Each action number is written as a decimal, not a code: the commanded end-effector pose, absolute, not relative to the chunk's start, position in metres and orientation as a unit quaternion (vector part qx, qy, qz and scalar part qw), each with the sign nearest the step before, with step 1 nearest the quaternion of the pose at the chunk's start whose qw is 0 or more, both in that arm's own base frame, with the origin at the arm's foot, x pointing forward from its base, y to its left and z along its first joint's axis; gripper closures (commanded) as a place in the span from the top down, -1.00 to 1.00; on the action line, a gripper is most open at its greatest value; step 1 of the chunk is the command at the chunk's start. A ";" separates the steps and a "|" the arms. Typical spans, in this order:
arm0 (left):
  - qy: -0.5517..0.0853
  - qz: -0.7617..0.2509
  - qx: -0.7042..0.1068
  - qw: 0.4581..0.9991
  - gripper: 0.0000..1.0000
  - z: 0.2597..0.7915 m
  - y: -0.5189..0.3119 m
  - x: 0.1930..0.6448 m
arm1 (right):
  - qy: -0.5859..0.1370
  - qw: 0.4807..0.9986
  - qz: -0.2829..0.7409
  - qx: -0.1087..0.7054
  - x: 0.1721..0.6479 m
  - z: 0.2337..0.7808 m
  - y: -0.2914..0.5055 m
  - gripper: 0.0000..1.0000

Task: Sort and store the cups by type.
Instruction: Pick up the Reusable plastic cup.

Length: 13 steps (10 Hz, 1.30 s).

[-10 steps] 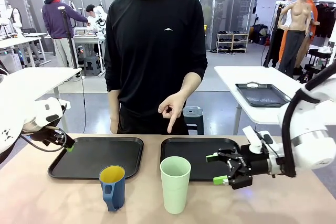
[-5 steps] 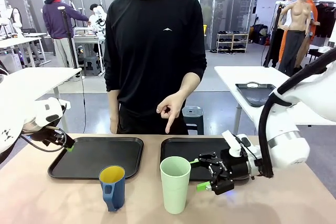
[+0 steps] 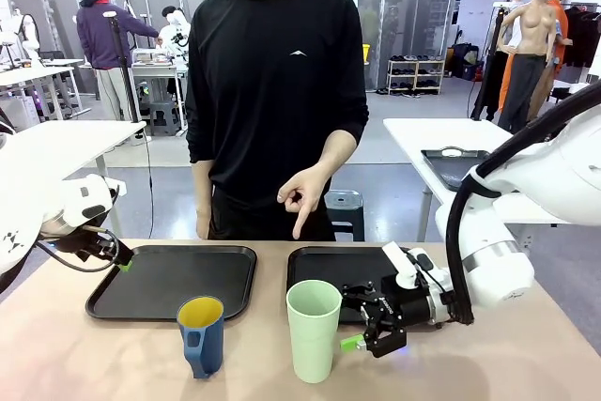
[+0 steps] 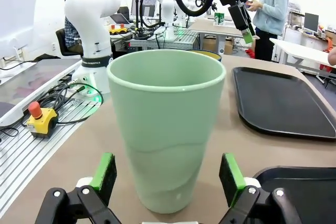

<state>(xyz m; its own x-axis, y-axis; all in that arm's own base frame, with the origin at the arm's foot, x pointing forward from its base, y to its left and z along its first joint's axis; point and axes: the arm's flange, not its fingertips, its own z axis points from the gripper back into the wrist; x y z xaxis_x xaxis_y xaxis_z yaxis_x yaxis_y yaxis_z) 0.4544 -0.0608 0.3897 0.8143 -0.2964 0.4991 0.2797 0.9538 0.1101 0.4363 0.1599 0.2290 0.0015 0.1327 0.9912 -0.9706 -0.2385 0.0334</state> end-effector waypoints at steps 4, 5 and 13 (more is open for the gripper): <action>-0.265 -0.150 0.016 0.952 1.00 0.390 -0.060 0.455 | -0.396 0.463 0.572 0.550 0.446 0.220 0.183 1.00; -0.265 -0.150 0.016 0.952 1.00 0.390 -0.060 0.455 | -0.399 0.458 0.570 0.553 0.446 0.218 0.187 1.00; -0.265 -0.150 0.016 0.952 1.00 0.390 -0.060 0.455 | -0.385 0.442 0.567 0.579 0.448 0.207 0.217 1.00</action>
